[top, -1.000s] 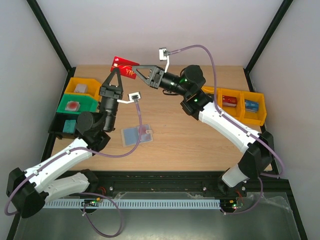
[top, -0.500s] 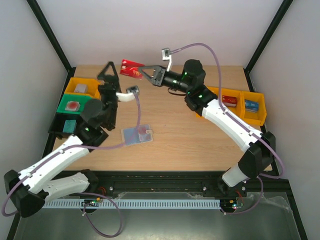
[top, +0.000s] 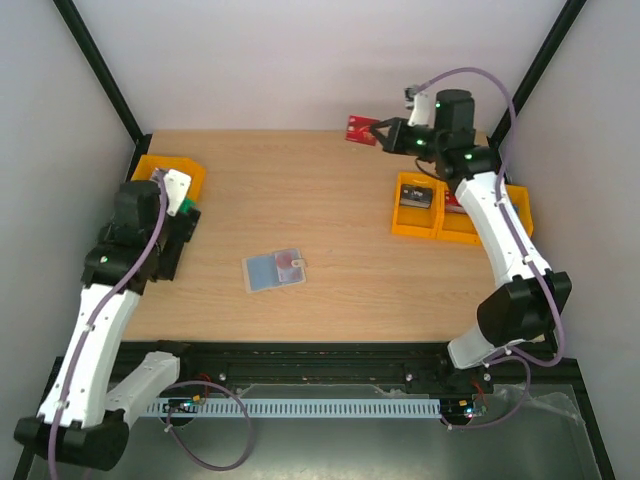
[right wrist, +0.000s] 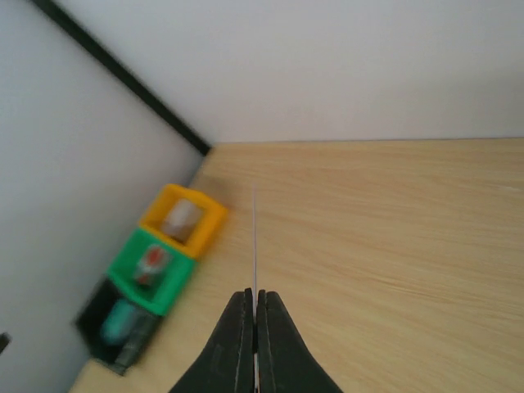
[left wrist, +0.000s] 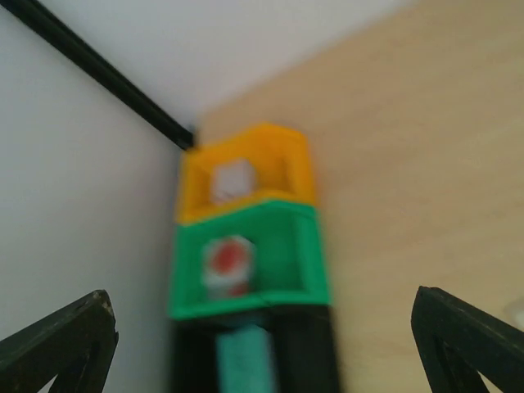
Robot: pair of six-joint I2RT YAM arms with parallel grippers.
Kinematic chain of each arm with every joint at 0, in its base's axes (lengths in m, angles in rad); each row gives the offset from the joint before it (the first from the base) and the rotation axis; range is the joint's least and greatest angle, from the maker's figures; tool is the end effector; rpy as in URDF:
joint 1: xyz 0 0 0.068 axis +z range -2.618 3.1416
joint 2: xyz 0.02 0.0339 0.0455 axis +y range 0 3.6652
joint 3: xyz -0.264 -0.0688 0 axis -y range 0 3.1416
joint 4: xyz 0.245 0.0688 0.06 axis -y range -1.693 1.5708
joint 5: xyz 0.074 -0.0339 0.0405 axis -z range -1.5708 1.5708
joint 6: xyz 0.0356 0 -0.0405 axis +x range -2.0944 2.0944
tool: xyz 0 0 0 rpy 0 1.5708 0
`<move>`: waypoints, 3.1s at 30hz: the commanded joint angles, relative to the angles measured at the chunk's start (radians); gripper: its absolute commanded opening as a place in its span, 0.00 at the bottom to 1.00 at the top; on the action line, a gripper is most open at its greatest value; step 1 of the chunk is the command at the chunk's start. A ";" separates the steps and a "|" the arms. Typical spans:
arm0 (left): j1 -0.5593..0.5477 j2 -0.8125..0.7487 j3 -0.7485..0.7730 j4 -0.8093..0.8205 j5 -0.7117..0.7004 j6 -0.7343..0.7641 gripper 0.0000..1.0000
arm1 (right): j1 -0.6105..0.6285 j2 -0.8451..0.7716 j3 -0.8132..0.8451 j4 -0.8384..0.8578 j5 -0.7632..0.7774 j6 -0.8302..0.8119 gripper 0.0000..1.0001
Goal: Take the credit cards out of the card holder
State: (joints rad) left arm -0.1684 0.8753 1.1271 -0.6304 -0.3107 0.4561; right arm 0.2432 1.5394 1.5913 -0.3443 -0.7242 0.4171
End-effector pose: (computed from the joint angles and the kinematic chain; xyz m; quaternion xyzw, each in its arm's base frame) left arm 0.1728 -0.0183 0.3955 0.1685 0.8047 0.2062 0.5306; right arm 0.3337 0.1071 0.4210 -0.1453 0.7660 0.4498 0.4356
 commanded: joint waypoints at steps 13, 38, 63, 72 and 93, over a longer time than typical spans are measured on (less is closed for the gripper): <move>0.127 0.094 -0.204 0.003 0.487 -0.332 0.99 | -0.401 0.294 0.171 -0.521 0.690 -0.327 0.02; 0.134 0.125 -0.211 0.011 0.482 -0.335 0.99 | -0.578 0.542 0.248 -0.585 0.097 -0.402 0.02; 0.159 0.124 -0.211 0.011 0.484 -0.333 0.99 | -0.598 0.740 0.532 -0.650 0.306 -0.339 0.21; 0.165 0.121 -0.213 0.011 0.496 -0.328 0.99 | -0.593 0.674 0.628 -0.607 0.483 -0.286 0.34; 0.169 0.102 -0.217 0.013 0.522 -0.319 0.99 | -0.536 0.246 -0.266 0.065 0.338 0.020 0.62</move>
State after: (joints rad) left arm -0.0051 0.9947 0.9184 -0.6254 0.1951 0.1307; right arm -0.2787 1.8172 1.4239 -0.4858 -0.3378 0.3092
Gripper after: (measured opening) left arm 0.991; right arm 0.647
